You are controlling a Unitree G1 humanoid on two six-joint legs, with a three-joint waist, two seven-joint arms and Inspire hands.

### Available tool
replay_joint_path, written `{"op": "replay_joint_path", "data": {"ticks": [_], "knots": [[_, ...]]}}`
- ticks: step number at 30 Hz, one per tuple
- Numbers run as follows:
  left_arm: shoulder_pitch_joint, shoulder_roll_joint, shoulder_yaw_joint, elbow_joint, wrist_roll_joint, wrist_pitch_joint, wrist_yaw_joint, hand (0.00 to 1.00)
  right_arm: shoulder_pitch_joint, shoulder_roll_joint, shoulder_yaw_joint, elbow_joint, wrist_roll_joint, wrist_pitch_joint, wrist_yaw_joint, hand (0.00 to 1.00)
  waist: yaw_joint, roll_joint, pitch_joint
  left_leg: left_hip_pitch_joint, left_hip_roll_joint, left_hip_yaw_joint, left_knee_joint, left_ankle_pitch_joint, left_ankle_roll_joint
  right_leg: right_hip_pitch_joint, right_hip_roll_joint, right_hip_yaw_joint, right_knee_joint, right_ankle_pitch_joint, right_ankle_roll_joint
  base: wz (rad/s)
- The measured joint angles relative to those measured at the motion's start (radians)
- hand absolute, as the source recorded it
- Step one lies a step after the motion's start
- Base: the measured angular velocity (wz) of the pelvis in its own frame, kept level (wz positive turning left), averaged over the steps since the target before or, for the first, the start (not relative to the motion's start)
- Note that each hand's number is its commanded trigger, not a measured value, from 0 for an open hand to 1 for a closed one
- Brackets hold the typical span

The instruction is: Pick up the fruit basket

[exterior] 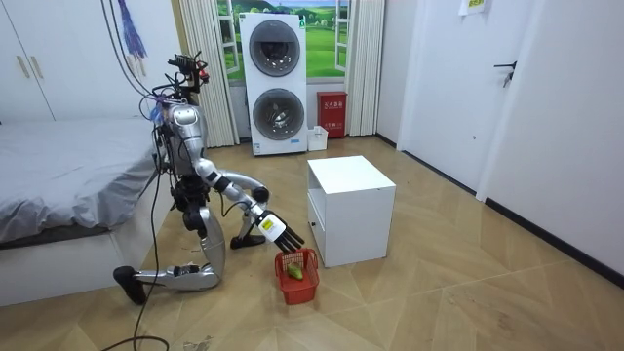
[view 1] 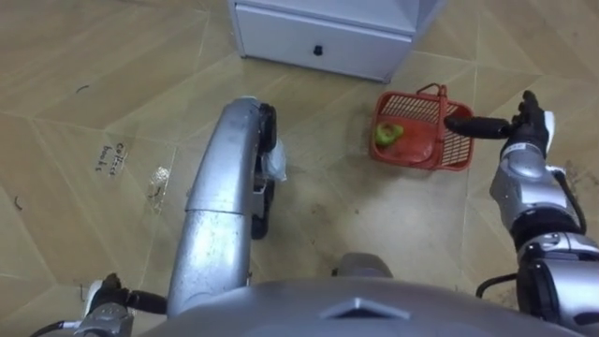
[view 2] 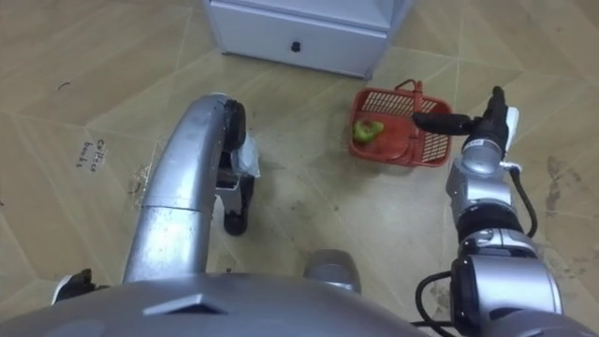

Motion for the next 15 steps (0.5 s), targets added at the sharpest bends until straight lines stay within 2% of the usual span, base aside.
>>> {"op": "replay_joint_path", "data": {"ticks": [3,6,10,12,14,15], "knots": [[0.003,0.005,-0.011,0.0,0.001,-0.001,-0.003,0.0,-0.01,-0.025,0.002,0.031,0.003,-0.003,0.003,0.0,0.003,0.006,-0.0005,-0.001,-0.011,0.013,-0.012,0.006,0.0,-0.004,-0.021,-0.005,-0.001,0.0,0.0,0.07],[0.004,0.013,-0.01,-0.001,0.0,0.001,-0.029,0.0,-0.047,-0.07,0.003,0.108,0.013,-0.005,0.015,0.0,0.008,0.013,-0.0003,-0.003,-0.014,0.031,-0.028,0.015,0.003,-0.016,-0.042,-0.005,0.0,0.0,0.0,0.06],[0.01,0.031,-0.011,-0.006,0.001,0.004,-0.063,0.0,-0.053,-0.106,0.022,0.116,0.062,-0.006,0.034,0.0,0.018,0.02,0.0003,-0.011,-0.012,0.032,-0.033,0.017,-0.001,-0.029,-0.043,-0.004,0.001,-0.002,0.003,0.0],[0.01,0.041,-0.014,-0.024,0.001,0.006,-0.088,0.0,-0.061,-0.128,0.047,0.137,0.065,-0.006,0.058,0.0,0.036,0.029,0.0049,-0.019,-0.01,0.031,-0.037,0.021,-0.005,-0.042,-0.04,-0.001,0.004,-0.002,0.004,0.0],[0.01,0.045,-0.033,-0.026,0.0,0.006,-0.105,0.0,-0.077,-0.139,0.069,0.156,0.068,-0.006,0.076,0.0,0.04,0.037,0.0038,-0.03,-0.01,0.031,-0.041,0.026,-0.006,-0.056,-0.04,0.0,0.007,-0.002,0.004,0.03],[0.01,0.048,-0.052,-0.026,0.0,0.007,-0.114,0.0,-0.085,-0.144,0.093,0.159,0.073,-0.005,0.089,0.0,0.044,0.04,0.0059,-0.037,-0.01,0.031,-0.045,0.029,-0.01,-0.067,-0.04,0.002,0.011,-0.003,0.004,0.0]]}}
